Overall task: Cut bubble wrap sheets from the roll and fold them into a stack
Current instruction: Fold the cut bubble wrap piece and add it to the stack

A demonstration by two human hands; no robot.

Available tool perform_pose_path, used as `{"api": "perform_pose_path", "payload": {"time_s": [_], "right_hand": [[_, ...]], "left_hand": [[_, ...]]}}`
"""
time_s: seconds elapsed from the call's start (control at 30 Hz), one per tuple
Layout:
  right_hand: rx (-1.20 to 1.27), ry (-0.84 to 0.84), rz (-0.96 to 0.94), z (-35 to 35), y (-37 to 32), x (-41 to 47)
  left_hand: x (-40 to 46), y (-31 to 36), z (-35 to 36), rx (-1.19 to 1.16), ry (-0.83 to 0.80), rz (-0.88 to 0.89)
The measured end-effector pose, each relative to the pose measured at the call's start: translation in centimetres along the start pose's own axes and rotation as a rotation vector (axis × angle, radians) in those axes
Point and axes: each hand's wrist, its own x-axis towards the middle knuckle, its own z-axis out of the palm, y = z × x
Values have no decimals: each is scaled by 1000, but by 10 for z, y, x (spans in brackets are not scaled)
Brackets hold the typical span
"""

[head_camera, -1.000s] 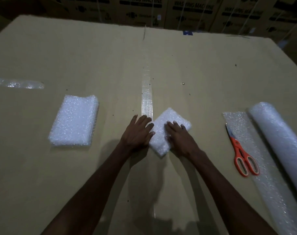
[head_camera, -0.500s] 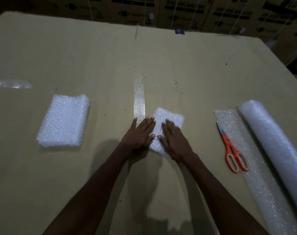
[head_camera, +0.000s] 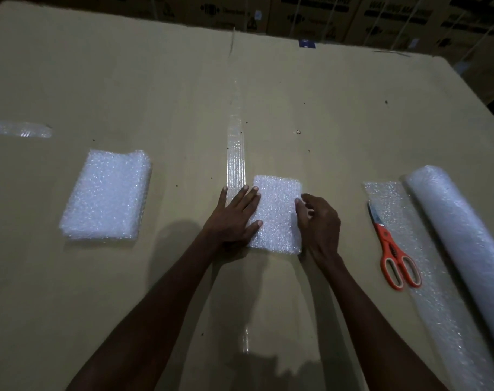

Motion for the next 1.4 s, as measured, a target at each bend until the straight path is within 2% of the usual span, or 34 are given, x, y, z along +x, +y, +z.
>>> {"api": "perform_pose_path", "payload": {"time_s": [0.17,0.3,0.4,0.5,0.57,0.7,0.77,0.83,0.93,1.07,1.27,1.4], "right_hand": [[-94,-126,348,6,-18,2],[93,-219,593,5,-27,11],[308,-253,652,-2,-35,16],[529,-315,632,-15,-43,17],[612,-352,600,-26,-49,16],[794,-368,542,-60,-64,12],[901,-403,525,-77,-70,7],[1012,-455,531,-92,-75,2],[1089,-493,532,-106,-76,-8],[1086,-524,533,-109,-67,-22],[913,-542,472,-92,-65,-40],[879,-589,451,-78,-81,-44]], "left_hand": [[-3,3,-3,10,-1,-15],[-6,6,-4,77,18,-12],[-10,11,-9,122,24,-28],[-18,19,-18,111,-74,-125],[-21,26,-27,6,-61,-247],[-28,51,-63,-653,137,-547],[-31,63,-86,-1118,212,-604],[-40,71,-103,-1410,214,-599],[-57,83,-116,-1497,204,-569],[-76,93,-115,-1545,315,-657],[-102,82,-113,-1476,336,-717],[-114,55,-117,-1420,355,-753]]}}
